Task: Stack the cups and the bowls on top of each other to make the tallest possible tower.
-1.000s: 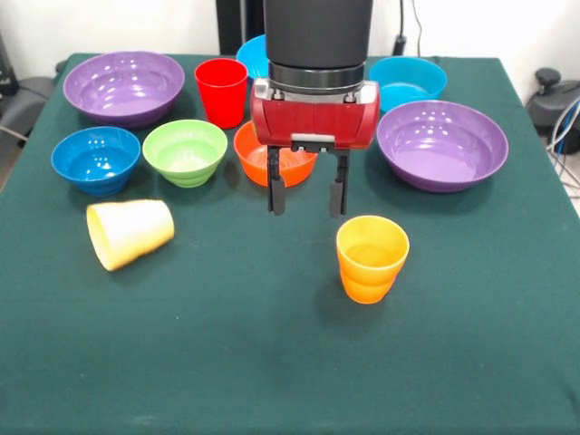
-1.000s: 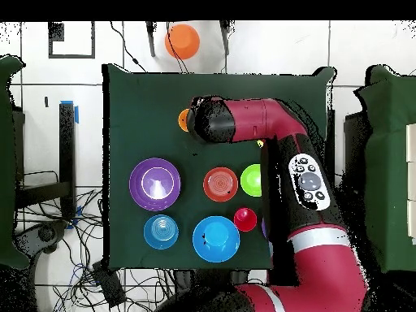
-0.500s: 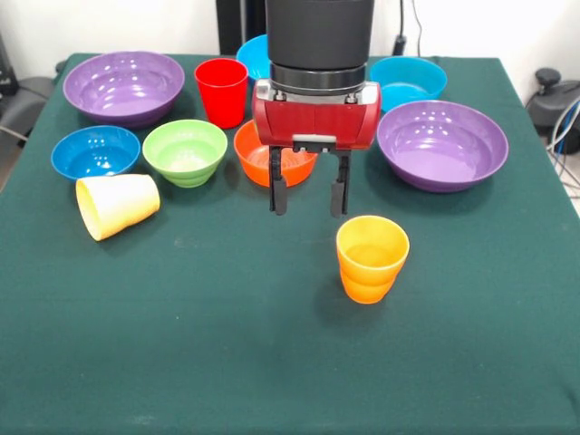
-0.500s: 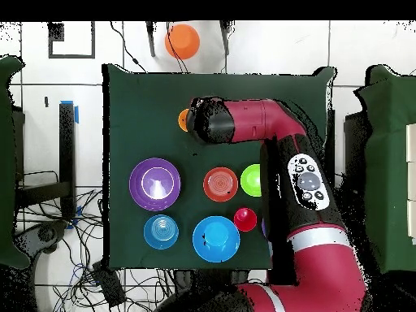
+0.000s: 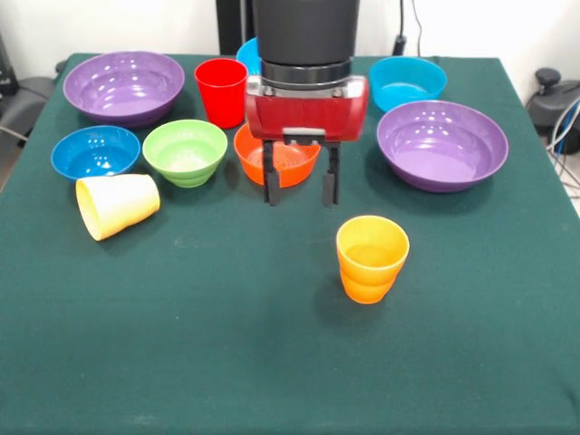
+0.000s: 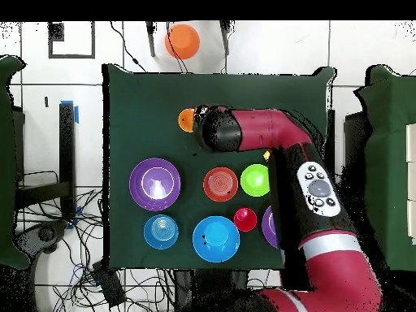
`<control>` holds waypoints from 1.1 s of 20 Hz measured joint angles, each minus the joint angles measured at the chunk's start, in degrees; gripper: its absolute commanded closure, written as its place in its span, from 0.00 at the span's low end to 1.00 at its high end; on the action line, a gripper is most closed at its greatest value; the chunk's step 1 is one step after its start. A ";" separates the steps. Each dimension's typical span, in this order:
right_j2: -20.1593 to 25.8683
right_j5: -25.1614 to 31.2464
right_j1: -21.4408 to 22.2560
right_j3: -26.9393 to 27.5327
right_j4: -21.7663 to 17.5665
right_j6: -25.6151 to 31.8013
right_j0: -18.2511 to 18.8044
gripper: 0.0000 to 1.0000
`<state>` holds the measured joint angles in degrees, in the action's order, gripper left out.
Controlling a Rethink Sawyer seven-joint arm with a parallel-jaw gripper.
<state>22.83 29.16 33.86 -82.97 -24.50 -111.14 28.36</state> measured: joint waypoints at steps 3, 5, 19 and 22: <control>1.19 -0.18 0.51 -1.64 0.00 0.00 2.71 0.00; 2.46 -0.18 0.79 -2.94 0.00 0.00 6.11 0.00; 5.69 -0.18 -2.85 -1.85 -1.05 0.00 14.89 0.00; 6.69 -0.19 -4.43 -1.52 -1.65 0.00 14.89 0.00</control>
<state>29.53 28.97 29.43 -84.50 -26.15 -111.14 43.24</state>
